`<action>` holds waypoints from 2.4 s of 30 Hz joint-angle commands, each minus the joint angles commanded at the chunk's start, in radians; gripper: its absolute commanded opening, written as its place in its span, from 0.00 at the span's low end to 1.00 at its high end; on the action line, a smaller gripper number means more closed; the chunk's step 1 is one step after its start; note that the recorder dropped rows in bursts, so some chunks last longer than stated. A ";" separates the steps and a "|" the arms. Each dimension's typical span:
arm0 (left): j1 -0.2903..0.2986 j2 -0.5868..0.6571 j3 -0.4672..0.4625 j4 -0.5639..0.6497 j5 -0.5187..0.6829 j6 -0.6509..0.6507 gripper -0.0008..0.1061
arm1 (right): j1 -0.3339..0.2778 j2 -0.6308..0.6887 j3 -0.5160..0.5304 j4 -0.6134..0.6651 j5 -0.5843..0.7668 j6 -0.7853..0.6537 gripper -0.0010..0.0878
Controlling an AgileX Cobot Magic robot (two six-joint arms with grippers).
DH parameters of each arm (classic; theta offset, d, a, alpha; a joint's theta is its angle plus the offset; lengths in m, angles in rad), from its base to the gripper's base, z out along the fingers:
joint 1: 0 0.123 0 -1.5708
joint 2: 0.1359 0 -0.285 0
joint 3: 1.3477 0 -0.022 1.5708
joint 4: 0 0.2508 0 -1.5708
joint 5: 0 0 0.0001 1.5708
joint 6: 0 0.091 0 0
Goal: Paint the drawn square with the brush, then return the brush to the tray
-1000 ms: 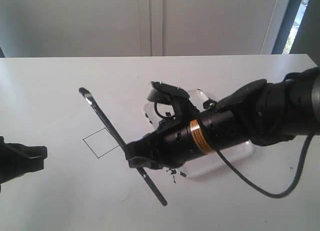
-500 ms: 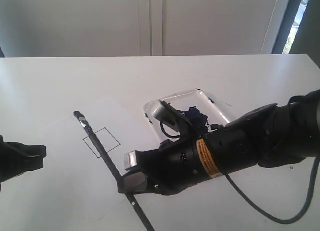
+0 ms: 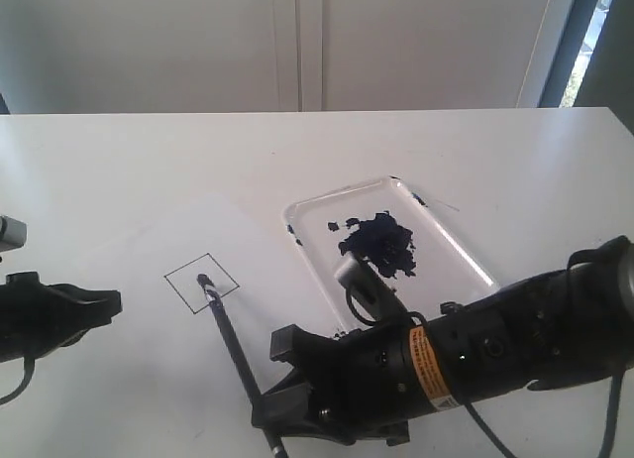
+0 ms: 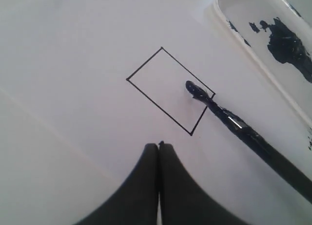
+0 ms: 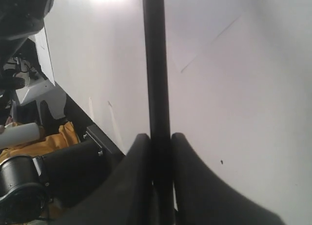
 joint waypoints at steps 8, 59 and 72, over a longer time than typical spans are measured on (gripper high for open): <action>0.000 0.094 -0.005 -0.002 -0.034 -0.050 0.01 | 0.000 0.038 0.000 0.049 -0.036 0.000 0.01; 0.000 0.299 -0.151 0.198 -0.151 -0.325 0.01 | 0.018 0.072 -0.100 0.115 -0.028 -0.007 0.01; 0.000 0.299 -0.179 0.303 0.213 -0.470 0.01 | 0.018 0.072 -0.100 0.159 -0.028 -0.005 0.01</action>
